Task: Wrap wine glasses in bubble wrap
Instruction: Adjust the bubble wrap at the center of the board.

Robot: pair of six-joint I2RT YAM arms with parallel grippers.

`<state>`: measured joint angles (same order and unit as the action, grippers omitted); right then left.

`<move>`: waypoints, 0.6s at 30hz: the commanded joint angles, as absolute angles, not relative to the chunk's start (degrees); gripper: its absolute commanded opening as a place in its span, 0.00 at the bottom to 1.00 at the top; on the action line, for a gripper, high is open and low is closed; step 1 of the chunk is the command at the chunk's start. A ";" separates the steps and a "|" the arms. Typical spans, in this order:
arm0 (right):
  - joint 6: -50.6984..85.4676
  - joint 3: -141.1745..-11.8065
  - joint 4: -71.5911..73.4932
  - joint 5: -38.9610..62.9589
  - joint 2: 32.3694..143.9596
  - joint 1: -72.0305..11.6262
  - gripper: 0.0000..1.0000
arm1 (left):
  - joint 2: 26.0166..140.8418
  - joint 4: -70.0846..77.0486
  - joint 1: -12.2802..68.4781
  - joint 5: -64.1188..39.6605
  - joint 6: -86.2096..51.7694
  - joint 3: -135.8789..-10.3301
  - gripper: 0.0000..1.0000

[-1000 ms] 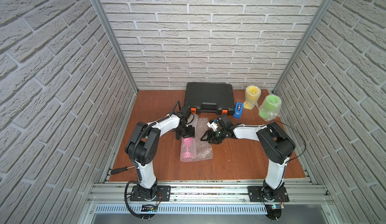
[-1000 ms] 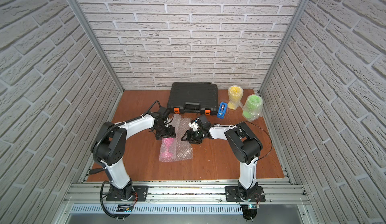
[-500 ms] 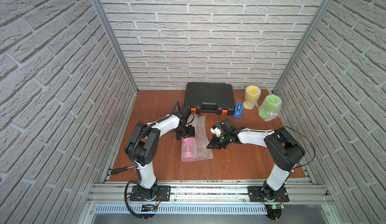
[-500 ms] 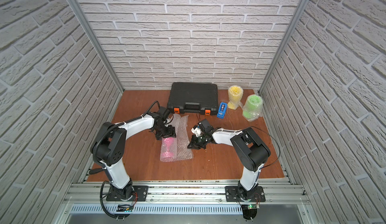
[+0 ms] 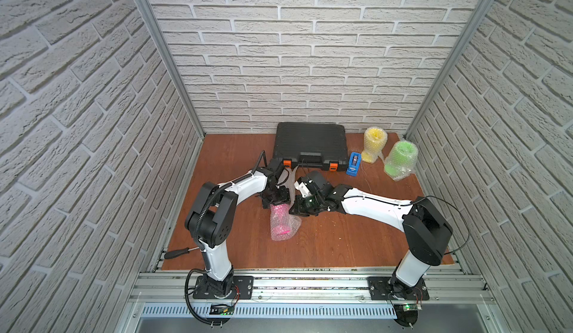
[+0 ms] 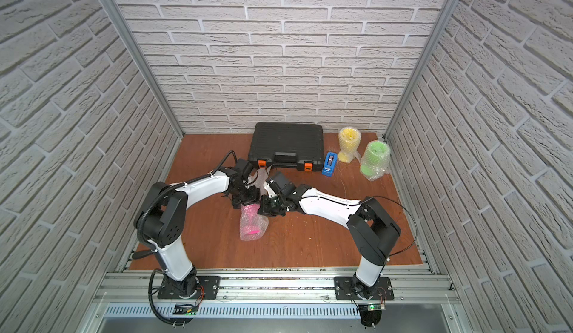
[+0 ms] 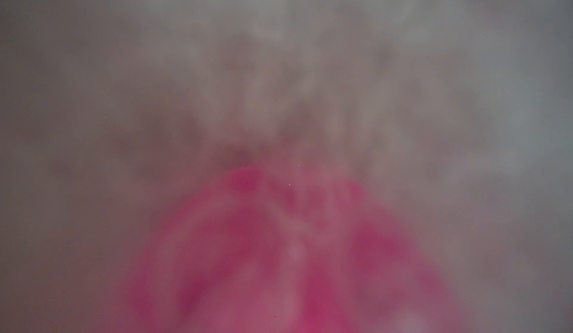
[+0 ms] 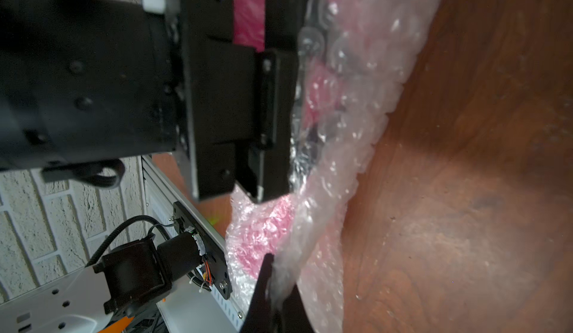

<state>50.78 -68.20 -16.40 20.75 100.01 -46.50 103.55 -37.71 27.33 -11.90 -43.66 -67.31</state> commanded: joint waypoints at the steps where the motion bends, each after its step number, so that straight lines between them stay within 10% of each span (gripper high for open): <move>1: 52.61 -71.52 -16.86 16.75 100.47 -50.25 0.17 | 105.14 -37.79 27.57 -8.78 -46.12 -65.04 0.67; 7: 49.86 -74.05 -21.85 7.46 102.18 -54.78 0.45 | 105.21 -37.40 27.61 -9.04 -46.93 -65.03 0.68; 18: 44.41 -83.81 -34.01 -9.12 110.75 -61.99 0.56 | 104.38 -35.77 27.36 -10.30 -49.34 -63.94 0.69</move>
<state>46.72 -82.21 -30.02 -3.25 108.88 -60.58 103.35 -36.03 27.49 -11.86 -46.68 -66.63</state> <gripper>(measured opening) 0.558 0.749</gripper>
